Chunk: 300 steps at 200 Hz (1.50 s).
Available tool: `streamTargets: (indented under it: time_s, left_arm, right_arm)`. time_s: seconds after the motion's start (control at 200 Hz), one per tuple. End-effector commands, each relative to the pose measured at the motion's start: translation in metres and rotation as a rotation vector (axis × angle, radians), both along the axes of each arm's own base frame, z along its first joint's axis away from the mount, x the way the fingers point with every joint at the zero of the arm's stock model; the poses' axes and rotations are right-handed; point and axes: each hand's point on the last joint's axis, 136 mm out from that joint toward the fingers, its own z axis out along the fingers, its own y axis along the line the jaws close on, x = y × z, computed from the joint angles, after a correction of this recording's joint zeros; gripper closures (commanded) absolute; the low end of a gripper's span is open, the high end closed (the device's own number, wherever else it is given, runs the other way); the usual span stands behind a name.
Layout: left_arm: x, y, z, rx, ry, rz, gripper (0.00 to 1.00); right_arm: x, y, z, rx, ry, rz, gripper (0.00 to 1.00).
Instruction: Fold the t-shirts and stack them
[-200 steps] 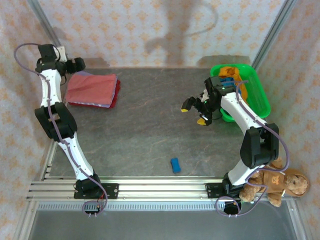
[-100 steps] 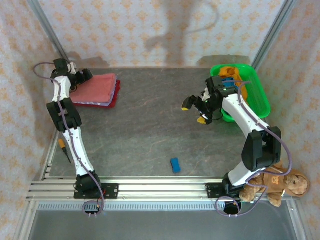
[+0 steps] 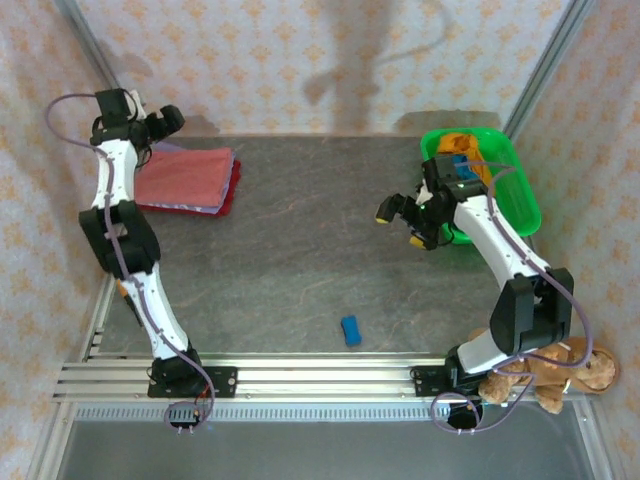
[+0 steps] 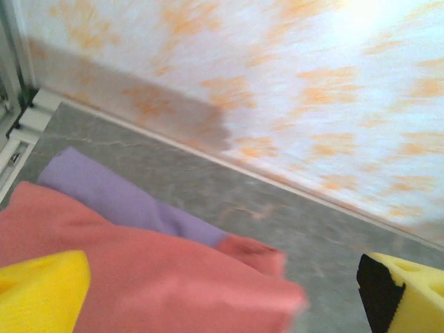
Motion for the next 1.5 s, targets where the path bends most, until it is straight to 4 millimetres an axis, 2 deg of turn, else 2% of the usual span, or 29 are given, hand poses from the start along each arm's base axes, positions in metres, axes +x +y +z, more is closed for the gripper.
streamTargets:
  time_s: [0.0,0.065,0.16,0.235,0.28,0.345,0.455,0.551,0.666,0.731,0.946,1.076,1.166,1.301,1.452,1.497]
  left_arm:
    - [-0.042,-0.012,0.102,0.120,-0.241,0.072,0.01]
    - [-0.069,-0.026,0.107,0.158,-0.248,0.086,0.01]
    - [-0.106,-0.052,0.097,0.207,-0.246,0.054,0.01]
    - [-0.137,-0.073,0.073,0.279,-0.227,0.008,0.01]
    - [-0.157,-0.082,0.052,0.319,-0.203,-0.003,0.01]
    - [-0.181,-0.095,0.030,0.359,-0.207,-0.041,0.01]
    - [-0.214,-0.100,0.001,0.390,-0.198,-0.029,0.01]
    - [-0.228,-0.098,-0.025,0.356,-0.172,0.013,0.01]
    - [-0.234,-0.099,-0.055,0.327,-0.160,0.026,0.01]
    - [-0.235,-0.096,-0.065,0.325,-0.181,0.055,0.01]
    - [-0.238,-0.085,-0.107,0.320,-0.231,0.150,0.00]
    - [-0.229,-0.087,-0.122,0.294,-0.251,0.171,0.01]
    - [-0.218,-0.096,-0.132,0.359,-0.253,0.141,0.01]
    - [-0.202,-0.100,-0.128,0.445,-0.242,0.118,0.01]
    - [-0.190,-0.111,-0.154,0.484,-0.212,0.077,0.01]
    - [-0.186,-0.113,-0.155,0.501,-0.246,0.082,0.01]
  right_arm:
    - [0.020,-0.042,0.017,-0.206,-0.229,-0.053,0.01]
    - [0.026,-0.057,0.018,-0.284,-0.336,-0.061,0.01]
    - [0.034,-0.081,0.018,-0.433,-0.484,-0.081,0.01]
    - [0.036,-0.101,0.015,-0.548,-0.555,-0.114,0.01]
    - [0.037,-0.112,0.013,-0.603,-0.585,-0.153,0.01]
    - [0.040,-0.119,0.007,-0.655,-0.631,-0.168,0.01]
    - [0.046,-0.126,-0.002,-0.710,-0.742,-0.188,0.01]
    - [0.053,-0.133,-0.010,-0.726,-0.790,-0.223,0.01]
    - [0.063,-0.139,-0.021,-0.713,-0.792,-0.236,0.01]
    - [0.066,-0.140,-0.022,-0.743,-0.799,-0.217,0.01]
    - [0.060,-0.166,-0.039,-0.687,-0.809,-0.306,0.01]
    - [0.058,-0.170,-0.049,-0.640,-0.834,-0.328,0.01]
    - [0.056,-0.171,-0.056,-0.639,-0.845,-0.330,0.01]
    - [0.058,-0.169,-0.062,-0.631,-0.849,-0.323,0.01]
    - [0.063,-0.162,-0.074,-0.611,-0.864,-0.278,0.01]
    - [0.062,-0.161,-0.075,-0.612,-0.845,-0.269,0.01]
